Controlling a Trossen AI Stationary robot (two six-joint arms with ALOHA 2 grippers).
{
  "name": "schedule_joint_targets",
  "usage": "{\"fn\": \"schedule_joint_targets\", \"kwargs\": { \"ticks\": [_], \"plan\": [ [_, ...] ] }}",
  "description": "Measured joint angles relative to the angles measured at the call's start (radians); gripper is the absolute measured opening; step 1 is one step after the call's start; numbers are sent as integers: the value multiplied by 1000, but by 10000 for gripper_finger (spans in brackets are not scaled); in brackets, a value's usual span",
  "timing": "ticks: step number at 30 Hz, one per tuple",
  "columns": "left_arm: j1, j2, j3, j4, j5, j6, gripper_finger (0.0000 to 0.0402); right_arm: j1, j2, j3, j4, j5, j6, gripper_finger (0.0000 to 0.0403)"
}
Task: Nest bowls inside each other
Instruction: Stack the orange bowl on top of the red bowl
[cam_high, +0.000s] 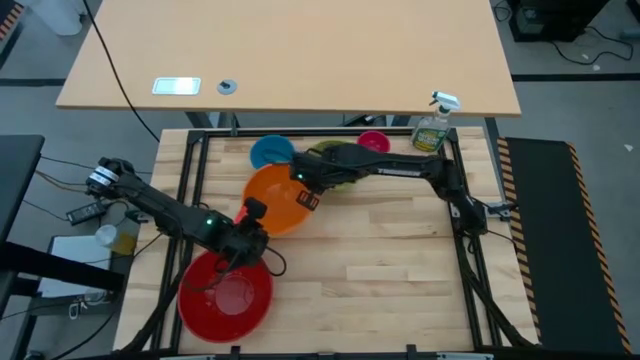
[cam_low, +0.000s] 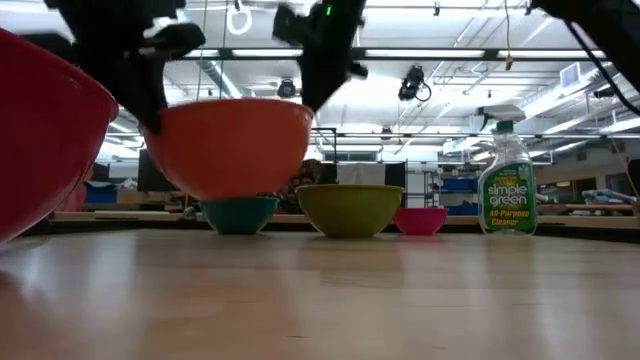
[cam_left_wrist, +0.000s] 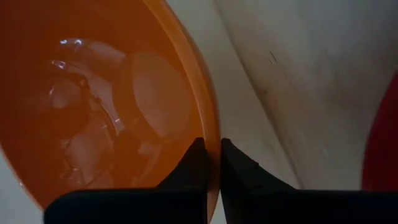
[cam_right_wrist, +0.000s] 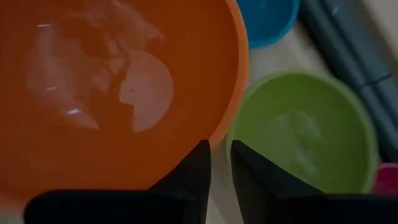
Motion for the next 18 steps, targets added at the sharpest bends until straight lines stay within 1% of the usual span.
{"fn": "schedule_joint_targets", "kwargs": {
  "ticks": [6,8,11,16,18],
  "plan": [
    [-71,0,157,-182,-3,-111,17,106,-82,0,-13,109,3,73],
    [-105,0,208,-239,19,-161,17,144,-100,0,-13,131,4,73],
    [-165,0,276,-297,95,-231,18,198,-117,0,-11,166,3,73],
    [-276,0,361,-326,242,-349,18,276,-118,0,-11,254,6,73],
    [-333,0,382,-333,264,-398,18,298,-119,-10,-2,283,17,73]
  ]
}}
